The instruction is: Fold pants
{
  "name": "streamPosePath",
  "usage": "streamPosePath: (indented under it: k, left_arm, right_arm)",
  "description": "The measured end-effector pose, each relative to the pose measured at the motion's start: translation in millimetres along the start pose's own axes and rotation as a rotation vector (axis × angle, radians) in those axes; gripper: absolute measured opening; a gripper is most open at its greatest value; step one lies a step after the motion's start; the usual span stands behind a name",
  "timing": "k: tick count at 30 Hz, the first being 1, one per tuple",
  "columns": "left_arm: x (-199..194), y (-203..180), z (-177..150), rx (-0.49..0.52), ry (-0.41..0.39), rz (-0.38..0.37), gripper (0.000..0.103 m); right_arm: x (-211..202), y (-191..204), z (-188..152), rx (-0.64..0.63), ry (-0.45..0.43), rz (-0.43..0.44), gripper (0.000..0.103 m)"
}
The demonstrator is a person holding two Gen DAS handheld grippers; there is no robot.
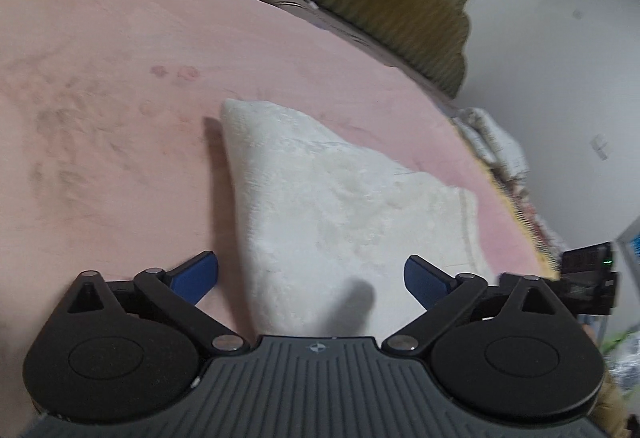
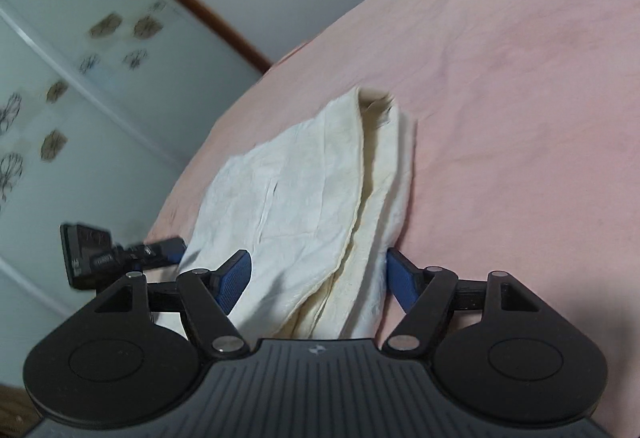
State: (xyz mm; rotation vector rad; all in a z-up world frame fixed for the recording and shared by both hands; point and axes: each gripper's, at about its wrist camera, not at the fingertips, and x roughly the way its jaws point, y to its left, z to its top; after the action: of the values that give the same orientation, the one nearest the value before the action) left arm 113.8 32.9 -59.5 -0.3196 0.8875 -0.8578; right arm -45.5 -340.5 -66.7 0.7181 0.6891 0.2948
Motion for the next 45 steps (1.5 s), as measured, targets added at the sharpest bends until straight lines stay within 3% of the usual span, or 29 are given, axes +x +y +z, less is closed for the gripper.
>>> streamPosePath:
  k: [6,9,14,18,23,32,40,45]
  left_arm:
    - [17.1,0.1,-3.5,-0.021,0.002,-0.105,0.101]
    - [24.9,-0.8,-2.5,-0.037,0.001,-0.121,0.101]
    - [36.6,-9.2,0.6,-0.069,-0.011,-0.101,0.101]
    - [40.3,-20.4,-4.9,0.025,-0.021,-0.062,0.101]
    - [35.9,-16.8,-14.9,0.072,-0.05,-0.082,0.101]
    - [32.5,-20.8,-20.3,0.144,-0.037,-0.063,0.102]
    - [24.2,-16.2,-31.9,0.136,-0.07,-0.084,0.102]
    - [26.4,-22.1,-33.7,0.177,-0.072,-0.053,0.102]
  right_arm:
    - [16.6,-10.9,13.0,0.032,0.006,0.096,0.073]
    - [23.5,-8.6,18.5,0.006,-0.005,0.087,0.073]
    - [31.2,-0.8,18.8,-0.025,-0.025,0.079,0.072]
    - [30.8,-2.8,8.4,-0.077,-0.077,0.105,0.071]
    - [24.2,-10.4,2.3,-0.065,-0.106,0.131,0.071]
    - [24.2,-7.7,5.6,-0.085,-0.106,0.155,0.079]
    - [22.6,-3.7,4.1,-0.116,-0.104,0.207,0.098]
    - [20.9,-8.0,5.2,-0.107,-0.11,0.229,0.098]
